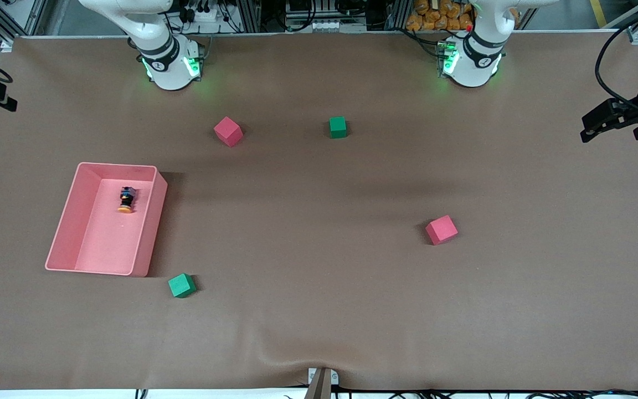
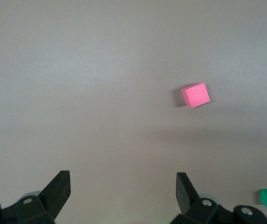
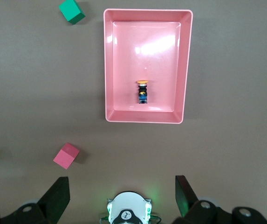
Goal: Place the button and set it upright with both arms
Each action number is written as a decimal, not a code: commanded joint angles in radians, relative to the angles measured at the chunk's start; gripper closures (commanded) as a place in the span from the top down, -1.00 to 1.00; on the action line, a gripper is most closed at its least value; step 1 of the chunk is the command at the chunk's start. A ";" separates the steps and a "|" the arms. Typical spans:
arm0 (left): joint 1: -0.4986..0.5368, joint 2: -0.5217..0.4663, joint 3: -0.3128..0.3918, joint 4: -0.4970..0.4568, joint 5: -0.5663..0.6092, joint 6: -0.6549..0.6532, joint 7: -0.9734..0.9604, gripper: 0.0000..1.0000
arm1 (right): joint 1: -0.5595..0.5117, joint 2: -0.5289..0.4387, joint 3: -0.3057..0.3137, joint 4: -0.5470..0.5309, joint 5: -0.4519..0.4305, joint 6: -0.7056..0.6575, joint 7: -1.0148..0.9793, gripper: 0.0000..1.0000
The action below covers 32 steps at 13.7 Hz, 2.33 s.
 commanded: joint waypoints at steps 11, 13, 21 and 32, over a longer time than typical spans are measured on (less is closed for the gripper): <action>0.020 -0.008 -0.007 0.006 -0.003 -0.070 0.010 1.00 | 0.037 -0.001 0.016 -0.090 -0.053 0.052 -0.041 1.00; 0.043 -0.012 -0.008 0.012 -0.025 -0.070 0.012 1.00 | 0.065 -0.004 0.014 -0.087 -0.081 0.038 -0.104 1.00; 0.052 -0.033 -0.008 -0.002 -0.038 -0.093 0.019 1.00 | 0.033 0.030 0.007 -0.032 -0.088 0.023 -0.254 1.00; 0.084 -0.024 -0.008 -0.009 -0.061 -0.059 0.024 1.00 | -0.019 0.167 0.007 -0.470 -0.090 0.653 -0.271 1.00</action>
